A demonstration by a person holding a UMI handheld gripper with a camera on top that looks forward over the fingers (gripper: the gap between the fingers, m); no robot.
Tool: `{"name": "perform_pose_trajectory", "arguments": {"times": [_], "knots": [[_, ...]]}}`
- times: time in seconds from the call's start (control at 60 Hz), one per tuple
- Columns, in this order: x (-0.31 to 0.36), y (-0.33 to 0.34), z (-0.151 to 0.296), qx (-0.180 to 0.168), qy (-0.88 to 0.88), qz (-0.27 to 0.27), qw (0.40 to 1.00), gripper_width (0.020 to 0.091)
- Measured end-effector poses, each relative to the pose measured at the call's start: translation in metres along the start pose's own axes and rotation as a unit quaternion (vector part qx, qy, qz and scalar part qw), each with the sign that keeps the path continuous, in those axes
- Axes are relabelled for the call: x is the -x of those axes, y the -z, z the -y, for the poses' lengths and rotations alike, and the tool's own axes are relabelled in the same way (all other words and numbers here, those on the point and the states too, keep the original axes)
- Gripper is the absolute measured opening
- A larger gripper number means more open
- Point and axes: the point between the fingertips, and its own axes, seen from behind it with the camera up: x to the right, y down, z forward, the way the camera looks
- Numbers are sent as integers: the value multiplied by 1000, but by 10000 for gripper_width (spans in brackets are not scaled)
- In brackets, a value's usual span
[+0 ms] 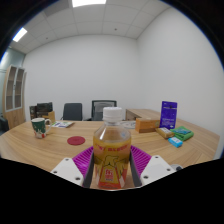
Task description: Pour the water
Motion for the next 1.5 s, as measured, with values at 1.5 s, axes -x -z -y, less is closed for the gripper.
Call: {"name": "perform_pose_trajectory", "arguments": {"times": [1.5], "knots": [[271,-188,181,3,653,27,757,442]]}}
